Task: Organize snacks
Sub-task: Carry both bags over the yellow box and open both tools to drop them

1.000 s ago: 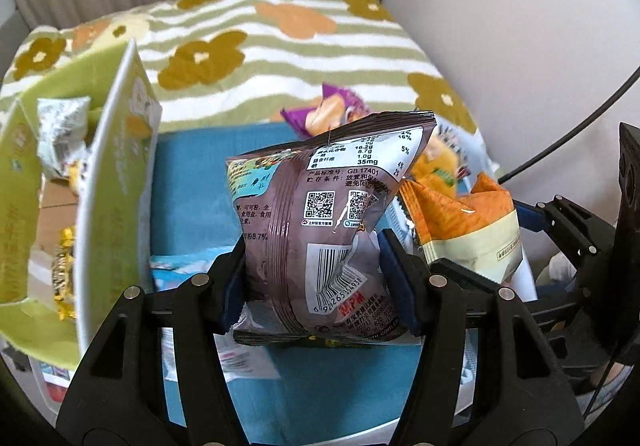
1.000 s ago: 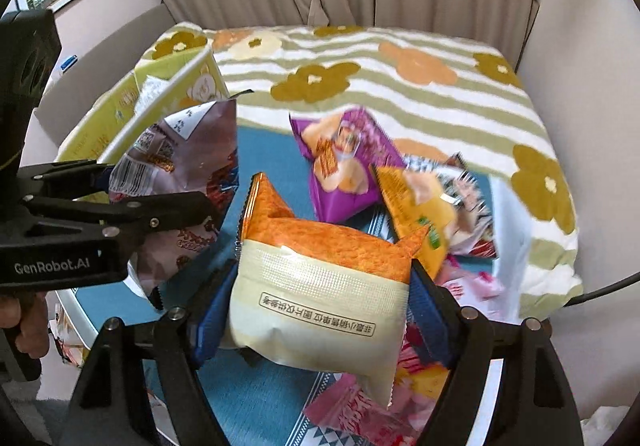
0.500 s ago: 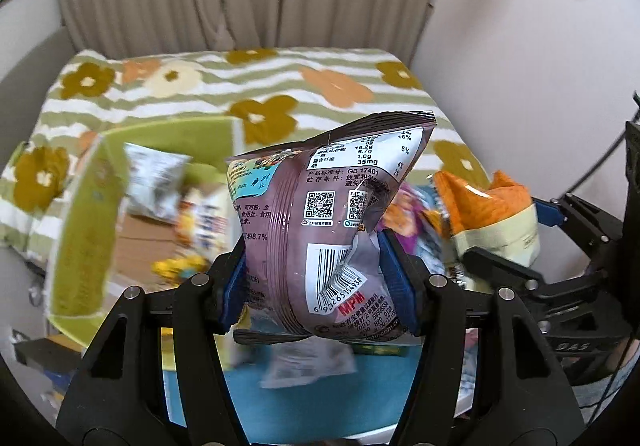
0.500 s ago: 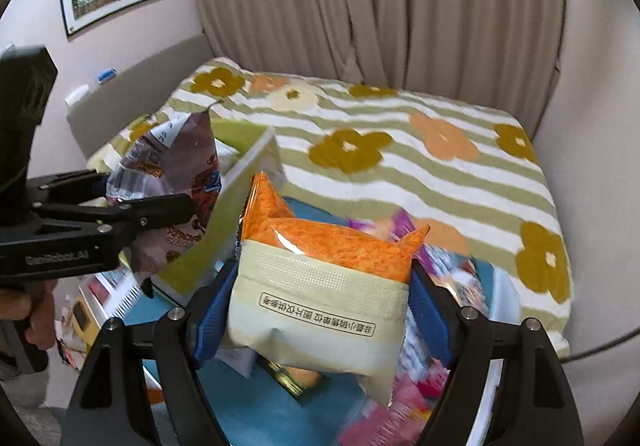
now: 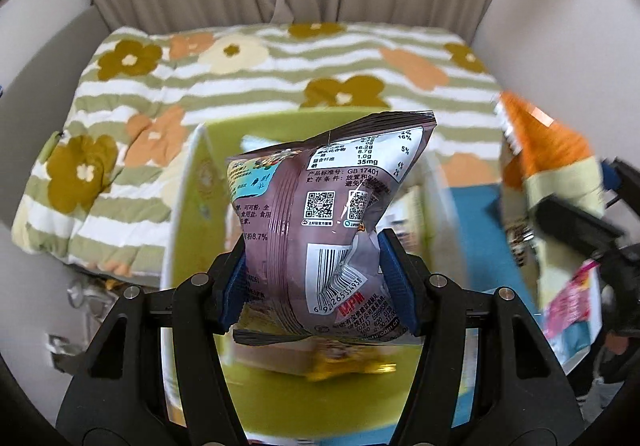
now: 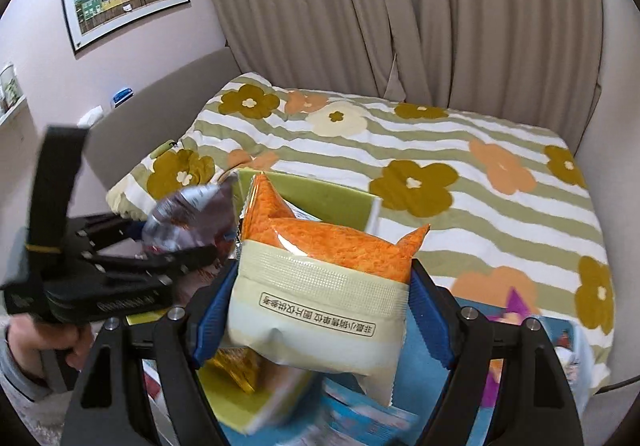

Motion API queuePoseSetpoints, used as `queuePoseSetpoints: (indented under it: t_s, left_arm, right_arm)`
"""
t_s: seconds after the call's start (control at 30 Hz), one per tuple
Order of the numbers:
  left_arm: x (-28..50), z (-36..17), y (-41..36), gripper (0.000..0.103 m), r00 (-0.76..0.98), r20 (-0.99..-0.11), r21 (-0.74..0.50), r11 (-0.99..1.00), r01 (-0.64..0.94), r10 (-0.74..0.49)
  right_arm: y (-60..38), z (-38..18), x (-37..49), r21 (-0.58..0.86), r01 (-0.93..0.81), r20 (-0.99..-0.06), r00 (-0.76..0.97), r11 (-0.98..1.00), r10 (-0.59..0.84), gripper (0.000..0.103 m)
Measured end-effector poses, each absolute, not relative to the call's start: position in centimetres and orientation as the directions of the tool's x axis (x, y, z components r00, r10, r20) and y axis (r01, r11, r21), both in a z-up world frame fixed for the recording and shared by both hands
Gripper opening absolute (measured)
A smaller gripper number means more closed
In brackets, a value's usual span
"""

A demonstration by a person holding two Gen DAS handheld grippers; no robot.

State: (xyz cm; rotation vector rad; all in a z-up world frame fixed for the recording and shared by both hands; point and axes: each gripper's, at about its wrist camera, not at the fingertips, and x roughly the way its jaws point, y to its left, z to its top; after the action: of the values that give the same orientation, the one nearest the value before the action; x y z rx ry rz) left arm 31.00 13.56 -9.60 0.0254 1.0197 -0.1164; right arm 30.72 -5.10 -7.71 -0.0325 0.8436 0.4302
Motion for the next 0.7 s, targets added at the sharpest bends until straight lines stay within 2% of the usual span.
queuePoseSetpoints:
  t_s: [0.23, 0.3, 0.33, 0.37, 0.7]
  left_arm:
    - [34.1, -14.8, 16.1, 0.059, 0.409, -0.908, -0.028, 0.987, 0.157, -0.091]
    - [34.4, -15.6, 16.2, 0.069, 0.394, -0.914, -0.034, 0.985, 0.169, -0.099]
    - [34.5, -15.9, 16.4, 0.09, 0.393, -0.914, -0.033, 0.984, 0.177, -0.102]
    - [34.5, -16.1, 16.5, 0.102, 0.399, -0.912, -0.019, 0.983, 0.182, -0.091]
    - [32.0, -15.3, 17.8, 0.102, 0.413, -0.904, -0.023, 0.976, 0.218, -0.113]
  right_arm:
    - [-1.8, -9.6, 32.8, 0.167, -0.315, -0.765, 0.556, 0.934, 0.324, 0.077]
    - [-1.4, -10.1, 33.3, 0.167, -0.296, -0.778, 0.547, 0.94, 0.31, 0.077]
    - [-1.2, -10.3, 33.6, 0.164, -0.288, -0.783, 0.544, 0.943, 0.303, 0.077]
    - [-1.0, -10.5, 33.8, 0.161, -0.28, -0.788, 0.54, 0.946, 0.294, 0.077]
    - [1.7, -11.9, 36.1, 0.169, -0.261, -0.818, 0.5, 0.95, 0.283, 0.079]
